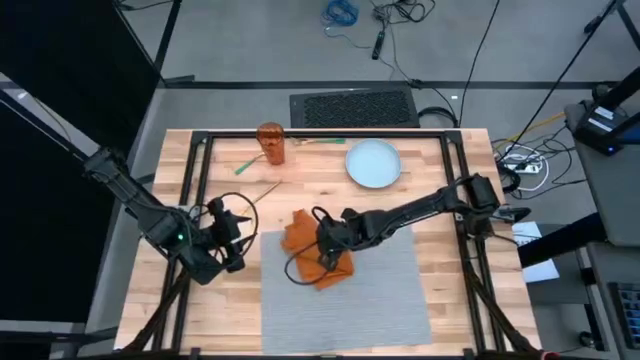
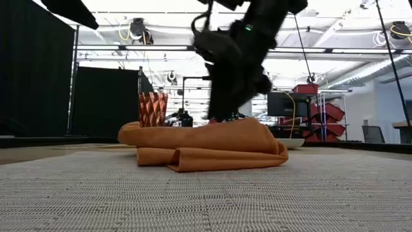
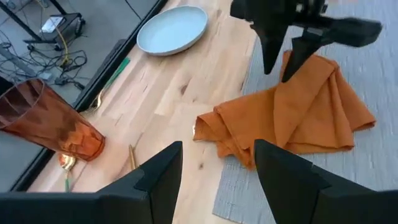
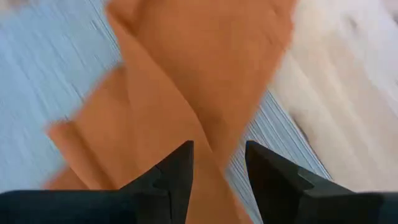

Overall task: Set table place
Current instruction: Fold the orange table napkin

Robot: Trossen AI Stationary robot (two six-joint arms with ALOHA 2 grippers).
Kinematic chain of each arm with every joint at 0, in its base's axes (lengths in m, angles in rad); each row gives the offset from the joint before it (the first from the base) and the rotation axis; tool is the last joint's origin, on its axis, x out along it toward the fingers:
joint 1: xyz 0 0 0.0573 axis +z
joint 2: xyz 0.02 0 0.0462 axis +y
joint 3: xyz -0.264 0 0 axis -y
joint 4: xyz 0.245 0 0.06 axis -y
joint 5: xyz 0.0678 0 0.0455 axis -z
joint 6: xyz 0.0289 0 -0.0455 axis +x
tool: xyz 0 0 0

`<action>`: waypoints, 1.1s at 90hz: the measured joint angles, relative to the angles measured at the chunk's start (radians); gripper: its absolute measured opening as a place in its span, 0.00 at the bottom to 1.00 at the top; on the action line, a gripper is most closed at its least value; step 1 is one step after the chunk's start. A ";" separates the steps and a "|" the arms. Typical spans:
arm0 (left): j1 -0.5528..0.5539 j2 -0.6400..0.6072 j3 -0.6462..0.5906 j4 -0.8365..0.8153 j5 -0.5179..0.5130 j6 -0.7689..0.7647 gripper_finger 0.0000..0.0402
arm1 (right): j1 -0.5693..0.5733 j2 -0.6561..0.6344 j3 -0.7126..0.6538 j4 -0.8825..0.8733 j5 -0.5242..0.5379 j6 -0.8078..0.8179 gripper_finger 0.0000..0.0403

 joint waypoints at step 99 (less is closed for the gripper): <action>0.029 0.000 0.000 0.070 0.002 -0.004 0.46 | 0.004 -0.240 -0.302 0.121 -0.038 0.094 0.32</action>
